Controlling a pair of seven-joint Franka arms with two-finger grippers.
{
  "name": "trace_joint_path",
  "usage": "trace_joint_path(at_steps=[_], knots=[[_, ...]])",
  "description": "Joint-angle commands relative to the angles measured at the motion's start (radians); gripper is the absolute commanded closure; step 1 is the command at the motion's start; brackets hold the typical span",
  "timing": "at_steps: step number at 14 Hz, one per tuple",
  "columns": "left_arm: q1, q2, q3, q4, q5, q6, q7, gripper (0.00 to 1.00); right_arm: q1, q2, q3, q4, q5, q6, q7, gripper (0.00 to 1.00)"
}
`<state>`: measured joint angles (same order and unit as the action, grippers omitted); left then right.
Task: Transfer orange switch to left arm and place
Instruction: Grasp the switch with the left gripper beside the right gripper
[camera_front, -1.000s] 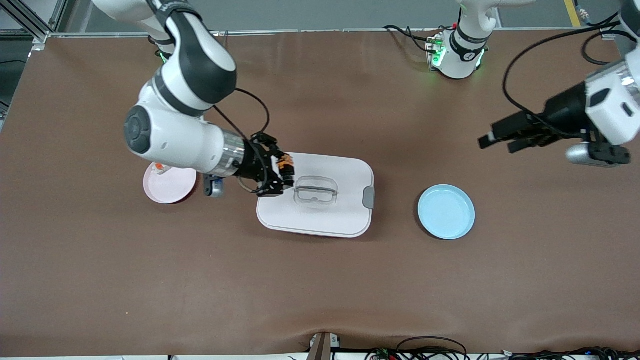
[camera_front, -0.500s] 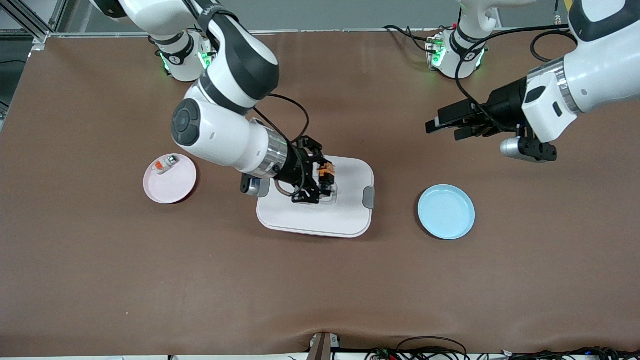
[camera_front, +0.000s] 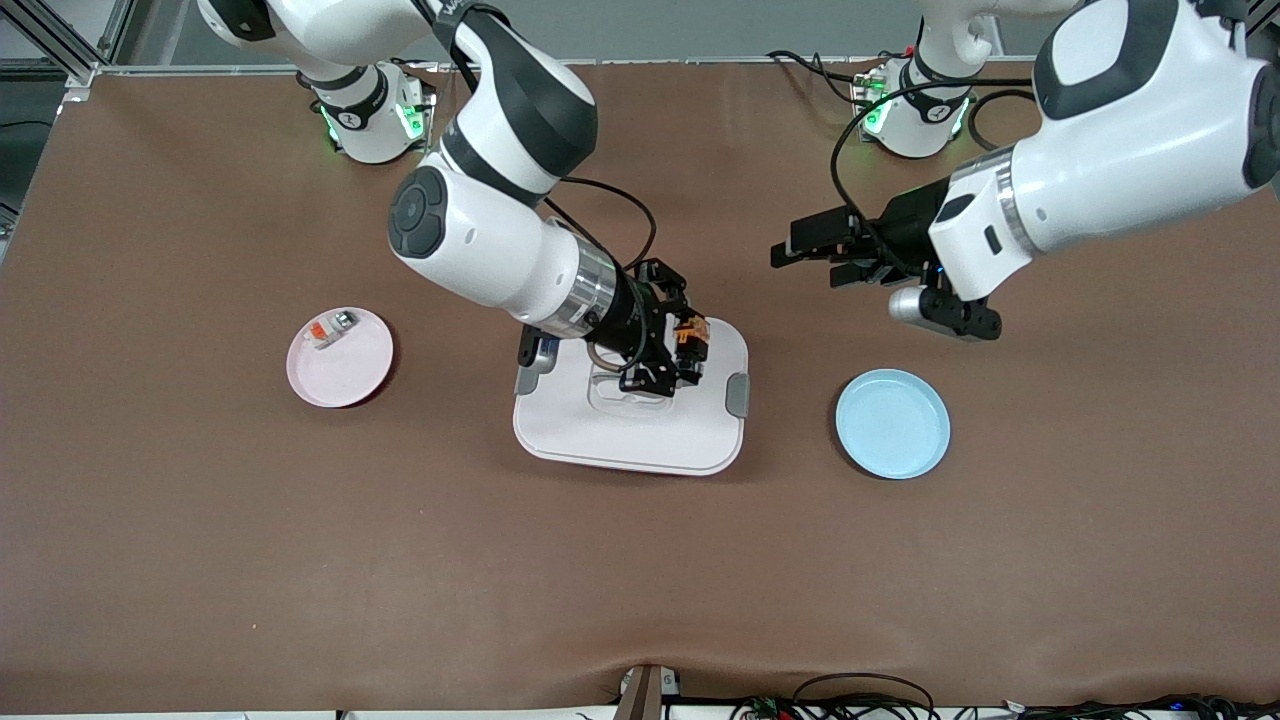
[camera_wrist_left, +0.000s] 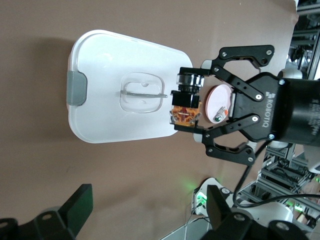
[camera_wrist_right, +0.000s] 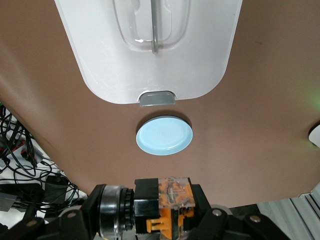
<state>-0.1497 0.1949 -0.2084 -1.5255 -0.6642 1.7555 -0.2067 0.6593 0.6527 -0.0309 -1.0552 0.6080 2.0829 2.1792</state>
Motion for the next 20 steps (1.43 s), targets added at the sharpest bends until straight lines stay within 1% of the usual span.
trace_joint_path(at_steps=[1,9,12,15,20], knots=[[0.007,0.029,0.000,0.013,-0.037,0.001,0.070,0.00,0.011,0.021,-0.014,0.041,0.004,0.011,0.044,1.00],[-0.040,0.075,0.000,0.018,-0.037,0.065,0.072,0.00,0.026,0.036,0.002,0.052,0.009,0.120,0.089,1.00],[-0.048,0.103,-0.002,0.028,-0.046,0.114,0.073,0.00,0.036,0.044,0.009,0.069,0.009,0.131,0.131,1.00],[-0.060,0.132,-0.002,0.056,-0.052,0.118,0.092,0.00,0.048,0.056,0.009,0.070,0.009,0.147,0.133,1.00],[-0.062,0.146,-0.002,0.064,-0.052,0.118,0.116,0.00,0.065,0.056,0.012,0.070,0.009,0.149,0.166,1.00]])
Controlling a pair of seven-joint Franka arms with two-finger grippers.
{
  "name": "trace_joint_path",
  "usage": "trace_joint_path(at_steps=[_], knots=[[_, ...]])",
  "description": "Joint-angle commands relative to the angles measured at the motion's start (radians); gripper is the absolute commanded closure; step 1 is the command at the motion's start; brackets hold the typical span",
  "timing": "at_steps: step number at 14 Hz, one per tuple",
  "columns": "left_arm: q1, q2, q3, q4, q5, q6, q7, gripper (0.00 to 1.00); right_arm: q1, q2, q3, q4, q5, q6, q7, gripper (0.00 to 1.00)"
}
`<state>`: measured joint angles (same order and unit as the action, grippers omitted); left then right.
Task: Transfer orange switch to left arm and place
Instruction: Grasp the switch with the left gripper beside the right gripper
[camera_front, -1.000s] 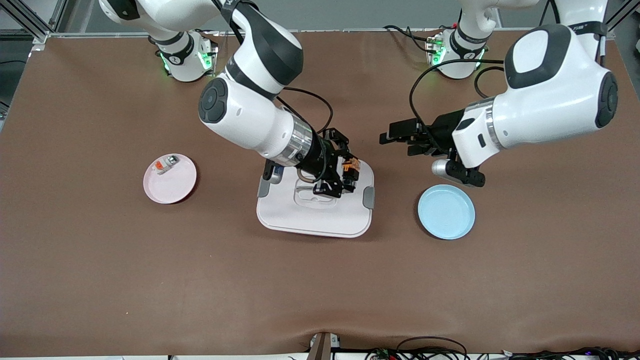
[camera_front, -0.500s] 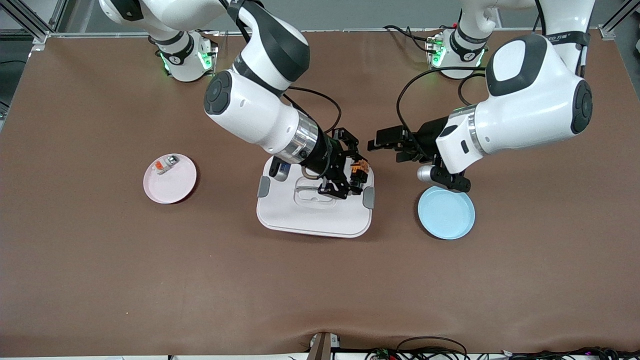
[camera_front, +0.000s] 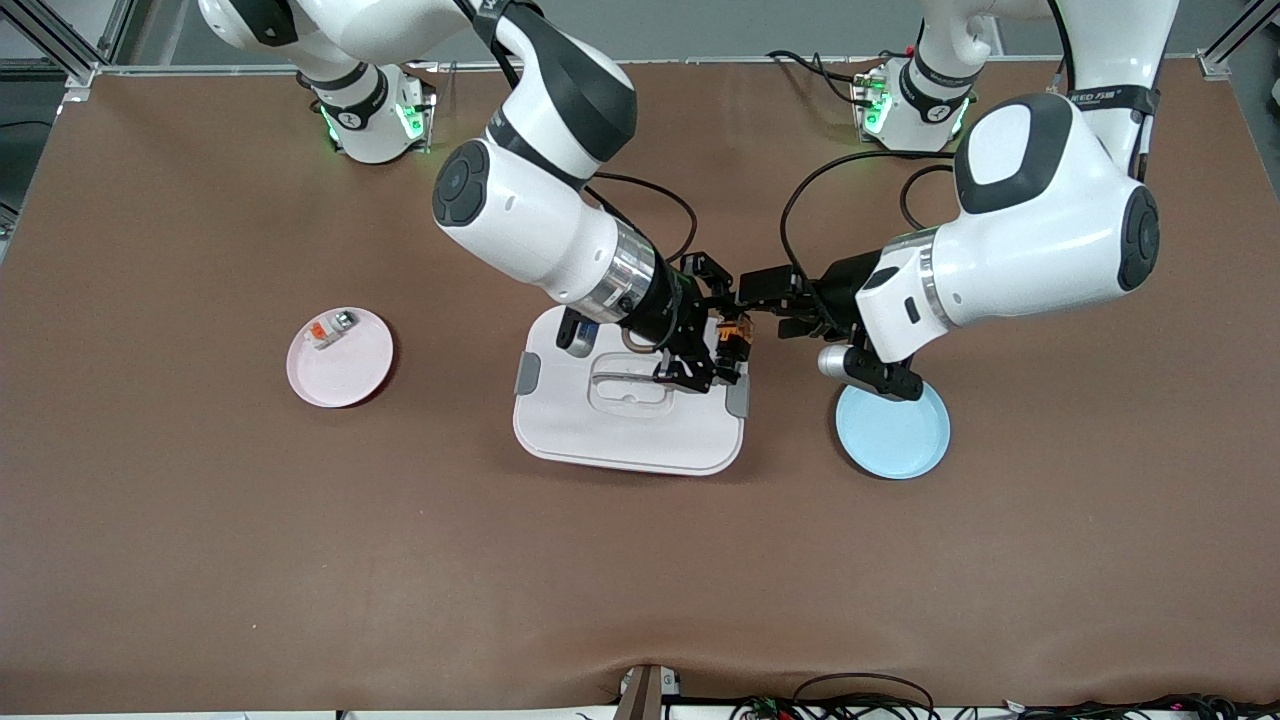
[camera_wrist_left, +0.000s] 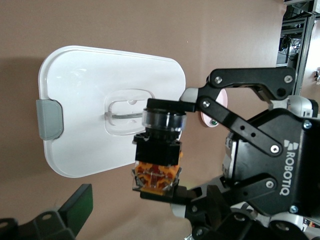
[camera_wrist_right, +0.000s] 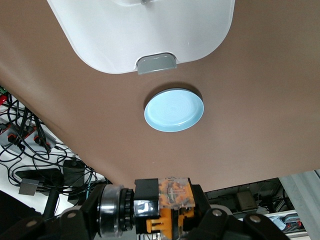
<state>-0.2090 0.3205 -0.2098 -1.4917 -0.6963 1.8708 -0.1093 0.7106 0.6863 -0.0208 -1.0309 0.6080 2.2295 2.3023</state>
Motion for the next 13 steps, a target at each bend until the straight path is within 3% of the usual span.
trace_joint_path(at_steps=[1,13], knots=[[-0.003,0.025,0.001,0.030,-0.020,0.002,0.022,0.00,0.015,0.022,0.004,0.046,0.010,0.001,0.055,1.00],[0.019,0.028,0.003,0.030,-0.026,0.001,0.045,0.00,0.017,0.022,0.015,0.074,0.016,0.030,0.066,1.00]])
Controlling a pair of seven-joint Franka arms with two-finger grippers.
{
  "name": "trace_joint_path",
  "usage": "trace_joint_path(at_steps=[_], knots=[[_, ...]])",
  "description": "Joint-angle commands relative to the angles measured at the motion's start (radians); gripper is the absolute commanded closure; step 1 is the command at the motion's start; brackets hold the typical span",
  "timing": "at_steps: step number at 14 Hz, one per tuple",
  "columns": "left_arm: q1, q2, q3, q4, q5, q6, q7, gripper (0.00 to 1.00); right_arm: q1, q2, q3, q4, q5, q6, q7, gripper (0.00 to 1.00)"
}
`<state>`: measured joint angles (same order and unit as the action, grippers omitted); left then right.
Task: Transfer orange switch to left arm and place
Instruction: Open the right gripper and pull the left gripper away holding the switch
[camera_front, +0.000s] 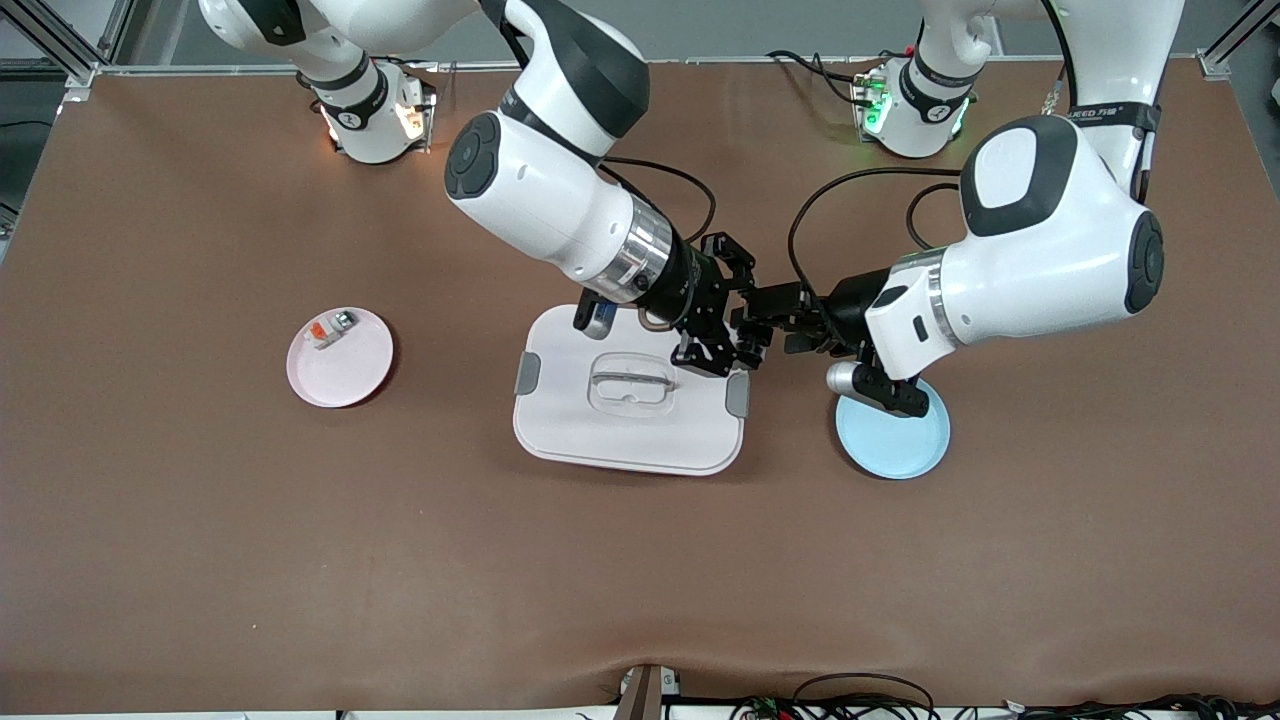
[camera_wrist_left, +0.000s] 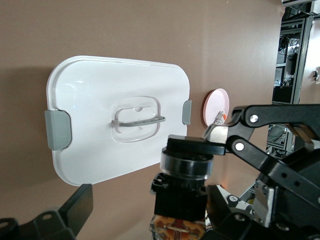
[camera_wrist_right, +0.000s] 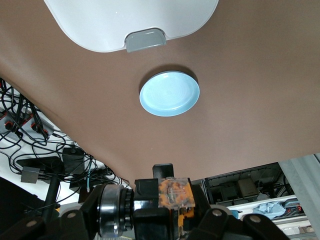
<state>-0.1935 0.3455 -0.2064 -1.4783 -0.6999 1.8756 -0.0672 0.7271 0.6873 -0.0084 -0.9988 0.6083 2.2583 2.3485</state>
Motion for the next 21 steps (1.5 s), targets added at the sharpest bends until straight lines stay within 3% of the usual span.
trace_joint_path(at_steps=[1,6,9,10,11,12,17,21], knots=[[0.003,0.003,-0.001,0.016,-0.023,-0.004,0.001,0.10,0.000,0.021,0.002,0.042,0.016,0.010,0.018,1.00],[-0.003,0.004,-0.002,0.015,-0.023,-0.004,0.004,0.72,0.000,0.021,0.002,0.042,0.016,0.021,0.020,1.00],[-0.004,0.004,-0.001,0.015,-0.023,-0.006,-0.003,0.96,0.000,0.021,0.002,0.042,0.016,0.021,0.020,1.00],[-0.004,0.003,-0.002,0.015,-0.023,-0.007,-0.005,0.98,0.002,0.021,0.001,0.042,0.016,0.023,0.031,0.90],[-0.003,0.001,-0.001,0.015,-0.023,-0.009,-0.005,0.98,0.002,0.021,-0.001,0.042,0.016,0.035,0.046,0.23],[-0.001,0.001,-0.001,0.015,-0.021,-0.010,-0.005,0.98,0.003,0.021,-0.004,0.040,0.015,0.061,0.063,0.00],[0.005,-0.008,0.001,0.016,-0.020,-0.032,-0.005,0.98,-0.008,0.018,-0.012,0.040,0.007,0.057,0.054,0.00],[0.049,-0.069,0.015,0.013,0.014,-0.180,-0.003,0.98,-0.067,0.009,0.001,0.042,0.008,-0.096,-0.063,0.00]])
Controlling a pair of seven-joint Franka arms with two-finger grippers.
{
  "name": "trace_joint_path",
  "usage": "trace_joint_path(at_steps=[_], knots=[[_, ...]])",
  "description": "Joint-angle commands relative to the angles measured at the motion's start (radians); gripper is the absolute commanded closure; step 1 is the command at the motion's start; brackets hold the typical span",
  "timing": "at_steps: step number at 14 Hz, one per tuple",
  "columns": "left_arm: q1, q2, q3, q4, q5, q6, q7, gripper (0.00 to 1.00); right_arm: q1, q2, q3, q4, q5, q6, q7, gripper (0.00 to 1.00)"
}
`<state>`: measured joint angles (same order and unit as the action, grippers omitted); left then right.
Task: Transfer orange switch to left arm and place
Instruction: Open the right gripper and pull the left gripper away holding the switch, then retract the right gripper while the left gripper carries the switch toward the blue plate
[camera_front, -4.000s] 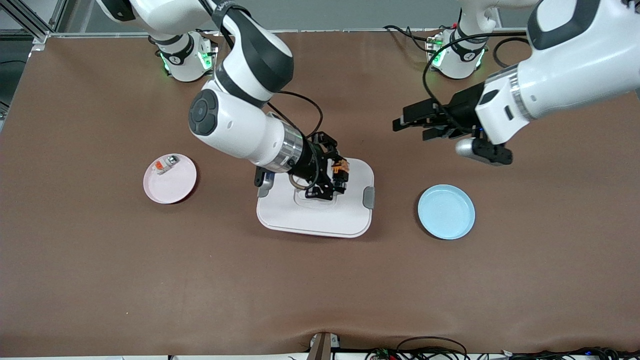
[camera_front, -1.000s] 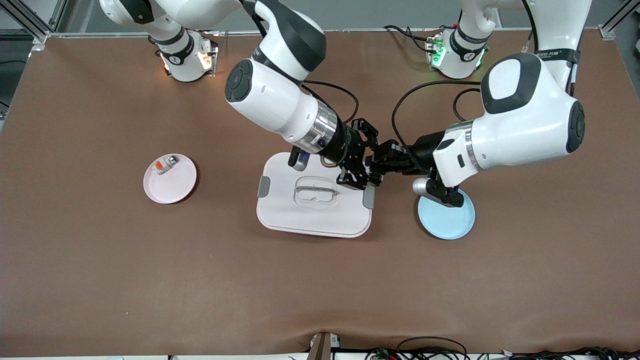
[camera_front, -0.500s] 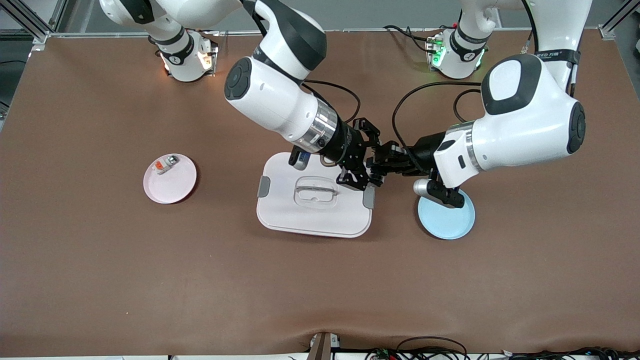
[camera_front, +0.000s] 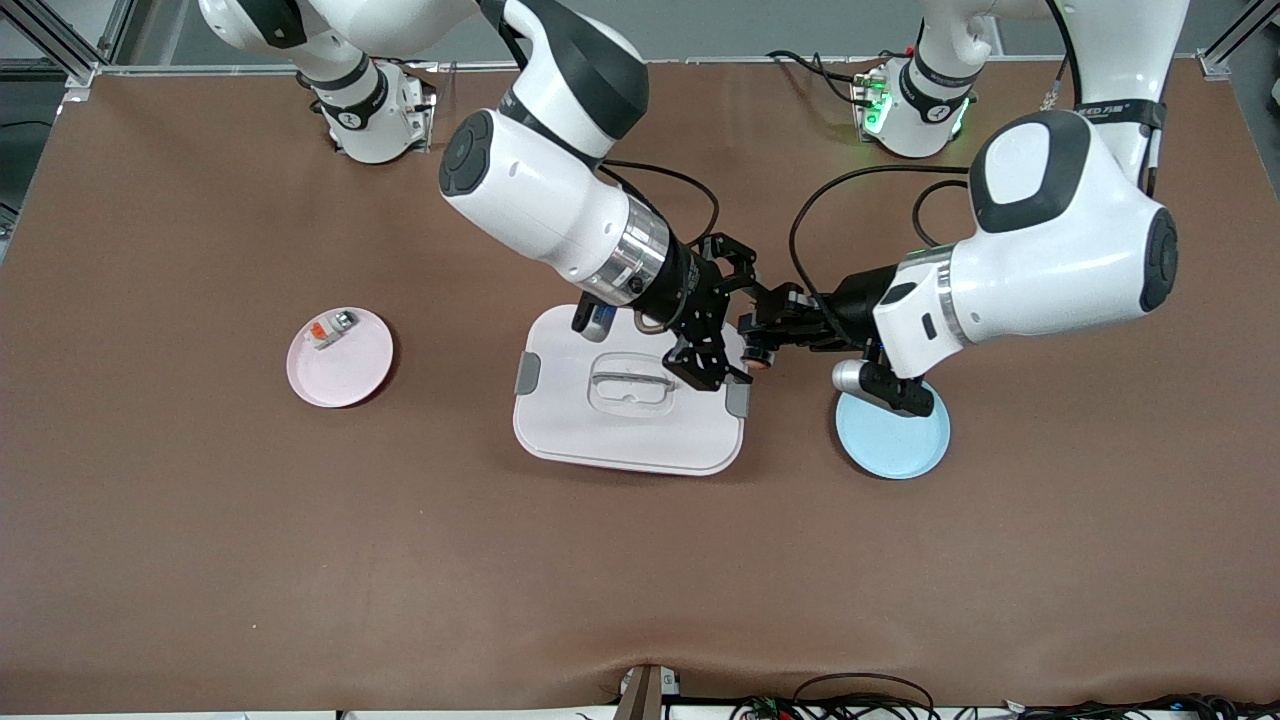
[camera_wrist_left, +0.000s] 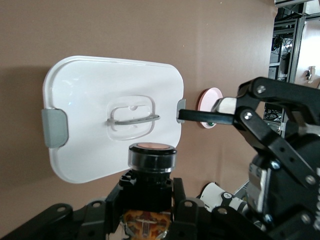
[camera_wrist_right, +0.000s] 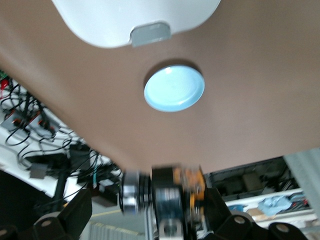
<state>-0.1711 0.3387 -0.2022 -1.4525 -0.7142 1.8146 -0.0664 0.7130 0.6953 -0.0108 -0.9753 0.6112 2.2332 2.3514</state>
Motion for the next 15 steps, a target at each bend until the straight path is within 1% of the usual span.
trace_joint_path(at_steps=[1,2,4,5,6,7,9,11,12,13,15], knots=[[0.056,-0.082,0.012,-0.012,0.060,-0.159,-0.006,0.98,-0.070,-0.003,0.003,0.020,0.007,-0.111,-0.089,0.00],[0.080,-0.105,0.009,-0.011,0.099,-0.193,-0.003,0.98,-0.079,-0.010,0.002,0.020,0.007,-0.144,-0.110,0.00],[0.082,-0.173,0.003,-0.012,0.268,-0.233,-0.004,0.99,-0.084,-0.014,-0.001,0.020,0.005,-0.206,-0.196,0.00],[0.084,-0.191,0.004,-0.012,0.316,-0.265,-0.006,0.99,-0.087,-0.014,-0.008,0.020,0.004,-0.245,-0.249,0.00],[0.087,-0.207,0.016,-0.012,0.338,-0.305,-0.009,1.00,-0.099,-0.016,-0.012,0.020,0.001,-0.289,-0.318,0.00],[0.111,-0.224,0.024,-0.012,0.387,-0.340,-0.030,1.00,-0.104,-0.017,-0.014,0.020,-0.026,-0.338,-0.390,0.00],[0.133,-0.250,0.024,-0.012,0.502,-0.394,-0.081,1.00,-0.112,-0.020,-0.015,0.020,-0.135,-0.461,-0.510,0.00],[0.169,-0.250,0.024,-0.019,0.576,-0.419,-0.099,1.00,-0.145,-0.043,-0.020,0.018,-0.166,-0.582,-0.654,0.00],[0.186,-0.244,0.026,-0.022,0.608,-0.420,-0.157,1.00,-0.170,-0.048,-0.018,0.020,-0.191,-0.636,-0.737,0.00],[0.235,-0.236,0.023,-0.023,0.613,-0.420,-0.252,1.00,-0.188,-0.063,-0.018,0.018,-0.224,-0.686,-0.830,0.00],[0.260,-0.216,0.026,-0.034,0.627,-0.411,-0.315,1.00,-0.224,-0.083,-0.018,0.020,-0.284,-0.753,-0.984,0.00]])
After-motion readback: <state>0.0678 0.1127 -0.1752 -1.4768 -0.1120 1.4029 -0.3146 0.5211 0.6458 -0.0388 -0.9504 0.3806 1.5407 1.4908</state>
